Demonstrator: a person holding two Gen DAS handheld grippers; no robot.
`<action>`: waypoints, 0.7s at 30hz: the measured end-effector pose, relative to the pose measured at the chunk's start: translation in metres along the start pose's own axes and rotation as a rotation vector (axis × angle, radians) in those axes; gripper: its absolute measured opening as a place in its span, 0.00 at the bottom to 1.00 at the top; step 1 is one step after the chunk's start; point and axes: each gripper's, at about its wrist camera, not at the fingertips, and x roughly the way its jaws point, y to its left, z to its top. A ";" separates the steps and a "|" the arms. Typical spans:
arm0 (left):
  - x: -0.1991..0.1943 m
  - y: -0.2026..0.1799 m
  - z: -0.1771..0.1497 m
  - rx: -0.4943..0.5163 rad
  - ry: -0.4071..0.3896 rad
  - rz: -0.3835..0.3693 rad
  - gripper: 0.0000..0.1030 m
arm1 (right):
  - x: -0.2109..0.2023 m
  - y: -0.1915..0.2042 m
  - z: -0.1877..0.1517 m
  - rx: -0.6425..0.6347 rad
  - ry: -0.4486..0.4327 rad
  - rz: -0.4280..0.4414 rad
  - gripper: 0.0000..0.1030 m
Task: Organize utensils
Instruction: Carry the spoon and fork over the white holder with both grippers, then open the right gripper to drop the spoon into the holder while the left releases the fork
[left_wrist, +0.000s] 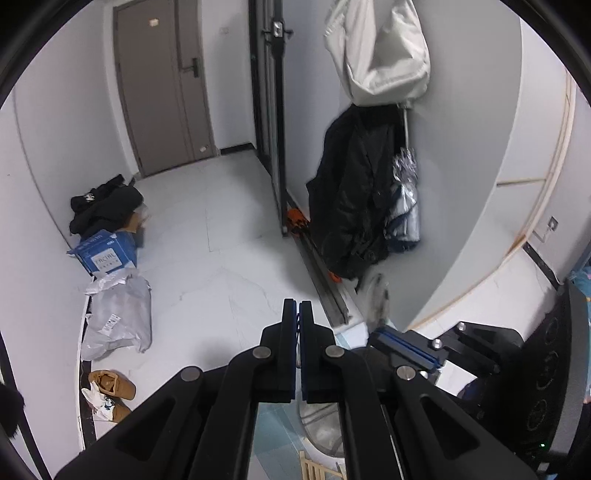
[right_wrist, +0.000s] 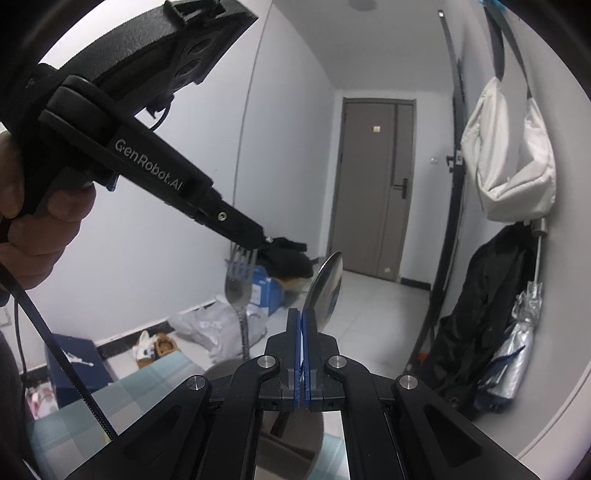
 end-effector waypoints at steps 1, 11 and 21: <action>0.001 0.000 0.000 -0.005 0.012 -0.002 0.00 | 0.002 0.000 -0.002 0.003 0.012 0.010 0.00; 0.000 0.020 -0.006 -0.183 0.014 -0.114 0.00 | -0.005 -0.013 -0.010 0.086 0.081 0.131 0.04; -0.022 0.033 -0.023 -0.306 -0.066 -0.023 0.51 | -0.024 -0.009 -0.009 0.118 0.100 0.127 0.34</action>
